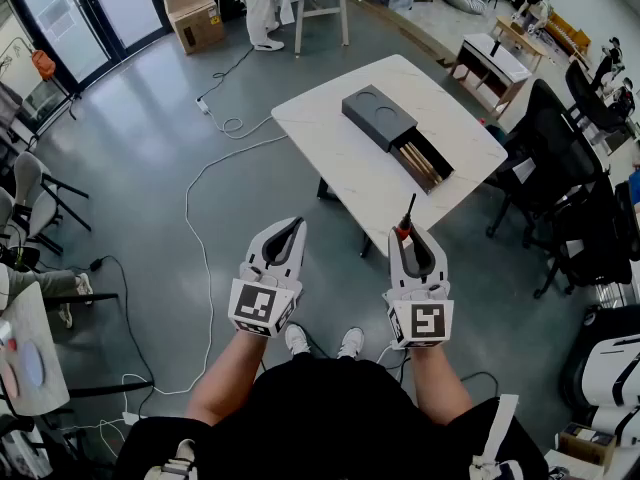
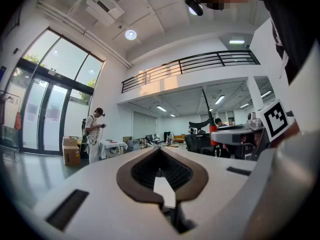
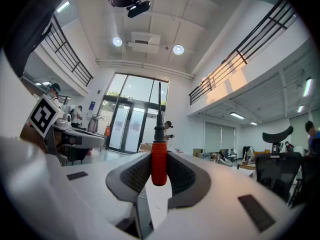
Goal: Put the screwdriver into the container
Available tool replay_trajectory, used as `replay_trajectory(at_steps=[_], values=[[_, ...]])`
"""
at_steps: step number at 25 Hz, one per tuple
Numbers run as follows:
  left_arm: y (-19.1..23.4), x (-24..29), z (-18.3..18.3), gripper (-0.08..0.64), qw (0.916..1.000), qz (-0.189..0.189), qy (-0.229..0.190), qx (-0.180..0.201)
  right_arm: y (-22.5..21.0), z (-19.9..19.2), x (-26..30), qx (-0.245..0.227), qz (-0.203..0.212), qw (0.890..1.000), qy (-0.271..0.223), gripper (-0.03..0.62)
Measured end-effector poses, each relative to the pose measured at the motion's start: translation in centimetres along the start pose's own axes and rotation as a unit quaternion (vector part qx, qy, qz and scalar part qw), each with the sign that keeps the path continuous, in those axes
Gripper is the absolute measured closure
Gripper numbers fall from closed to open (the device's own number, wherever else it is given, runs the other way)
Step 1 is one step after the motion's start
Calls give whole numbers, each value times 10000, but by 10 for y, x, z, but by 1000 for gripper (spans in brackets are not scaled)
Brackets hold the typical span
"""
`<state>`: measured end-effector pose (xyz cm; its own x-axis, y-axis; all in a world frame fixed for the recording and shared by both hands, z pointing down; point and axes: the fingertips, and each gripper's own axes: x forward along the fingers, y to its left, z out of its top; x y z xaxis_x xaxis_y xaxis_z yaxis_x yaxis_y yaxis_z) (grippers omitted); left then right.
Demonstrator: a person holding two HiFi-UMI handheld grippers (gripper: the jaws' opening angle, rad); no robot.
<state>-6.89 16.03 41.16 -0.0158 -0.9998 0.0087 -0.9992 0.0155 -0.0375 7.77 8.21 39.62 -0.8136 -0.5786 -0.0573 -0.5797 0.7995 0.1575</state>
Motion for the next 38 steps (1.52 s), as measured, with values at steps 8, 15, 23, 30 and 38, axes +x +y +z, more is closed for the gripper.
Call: replay_trajectory(at_steps=[8, 15, 23, 30, 38], values=[[-4, 1, -4, 554, 10000, -50, 37, 5, 1, -2, 2, -32, 37, 10000, -7, 485], [1, -2, -3, 554, 10000, -55, 12, -12, 8, -5, 3, 39, 32, 10000, -10, 485], [16, -15, -1, 555, 9999, -115, -12, -22, 23, 7, 7, 217, -38, 9997, -49, 485], [37, -30, -3, 554, 9996, -296, -44, -9, 48, 7, 12, 229, -208, 9995, 26, 484], [52, -26, -13, 554, 9989, -450, -32, -100, 58, 1, 17, 113, -384, 9991, 116, 485]])
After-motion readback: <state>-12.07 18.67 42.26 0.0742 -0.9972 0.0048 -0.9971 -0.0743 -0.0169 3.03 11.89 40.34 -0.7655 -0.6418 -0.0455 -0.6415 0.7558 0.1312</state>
